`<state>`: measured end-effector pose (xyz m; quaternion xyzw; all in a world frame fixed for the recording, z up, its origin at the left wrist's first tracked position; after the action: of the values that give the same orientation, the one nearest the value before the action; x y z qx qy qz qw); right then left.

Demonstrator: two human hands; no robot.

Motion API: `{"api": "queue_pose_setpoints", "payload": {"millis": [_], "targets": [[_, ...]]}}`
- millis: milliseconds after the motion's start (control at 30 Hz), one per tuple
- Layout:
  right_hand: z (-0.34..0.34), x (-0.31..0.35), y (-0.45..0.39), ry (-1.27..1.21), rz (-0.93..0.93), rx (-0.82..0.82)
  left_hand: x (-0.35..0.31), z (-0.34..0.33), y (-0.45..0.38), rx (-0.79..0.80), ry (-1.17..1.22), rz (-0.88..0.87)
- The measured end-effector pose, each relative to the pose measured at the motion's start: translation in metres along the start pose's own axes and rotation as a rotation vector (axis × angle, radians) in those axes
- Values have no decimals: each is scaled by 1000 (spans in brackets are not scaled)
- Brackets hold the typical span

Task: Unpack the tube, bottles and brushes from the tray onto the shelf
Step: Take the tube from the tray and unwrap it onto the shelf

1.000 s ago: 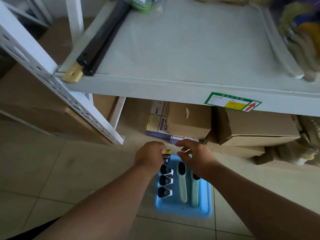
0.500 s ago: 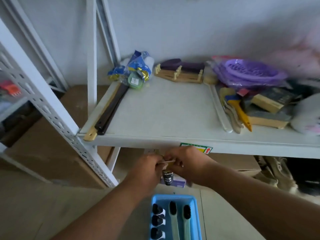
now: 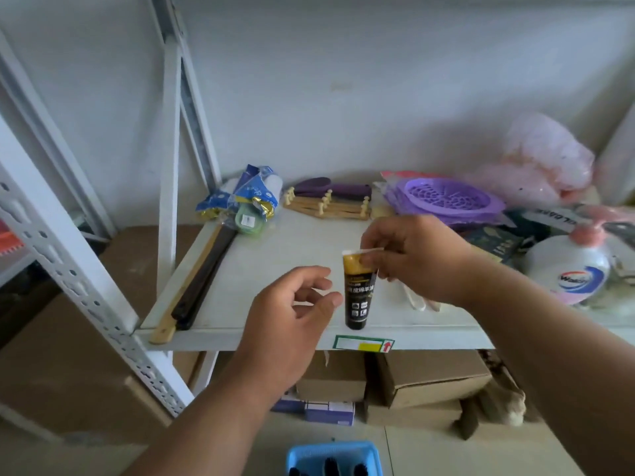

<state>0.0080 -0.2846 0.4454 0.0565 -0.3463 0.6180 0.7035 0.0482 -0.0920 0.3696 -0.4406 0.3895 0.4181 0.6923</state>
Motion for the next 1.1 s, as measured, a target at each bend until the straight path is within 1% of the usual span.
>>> {"api": "queue_pose_setpoints", "payload": {"millis": [100,167,267,433,633,733,833,1100], "targets": [[24,-14,-31,-16,-45,-154,14,0,-7,-12,-40,21],[32,-24,-50,22,-66,-201,24,-2,-8,-18,-74,23],[37,-39,-73,106,-90,-225,37,-4,-10,-38,-116,40],[29,-58,-87,156,-139,-179,50,-5,-16,-67,-137,54],[18,-76,-91,255,-130,-121,64,-9,-17,-56,-111,102],[15,-84,-90,244,-168,-97,66,-10,-16,-61,-100,108],[17,-86,-90,229,-175,-93,63,-9,-16,-68,-102,93],[13,-81,-90,344,-124,15,60,-7,-14,-77,-138,39]]}}
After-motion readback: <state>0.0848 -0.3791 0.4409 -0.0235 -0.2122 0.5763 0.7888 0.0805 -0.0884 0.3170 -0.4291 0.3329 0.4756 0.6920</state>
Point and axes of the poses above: each hand's wrist, its own y-axis away from the middle knuckle, its own z-axis out of the back of the hand, x = y × z, the point moved 8 cm from there along -y, towards the middle knuckle, and after that the axes turned 11 degrees about -x, right-handed, at the moved point
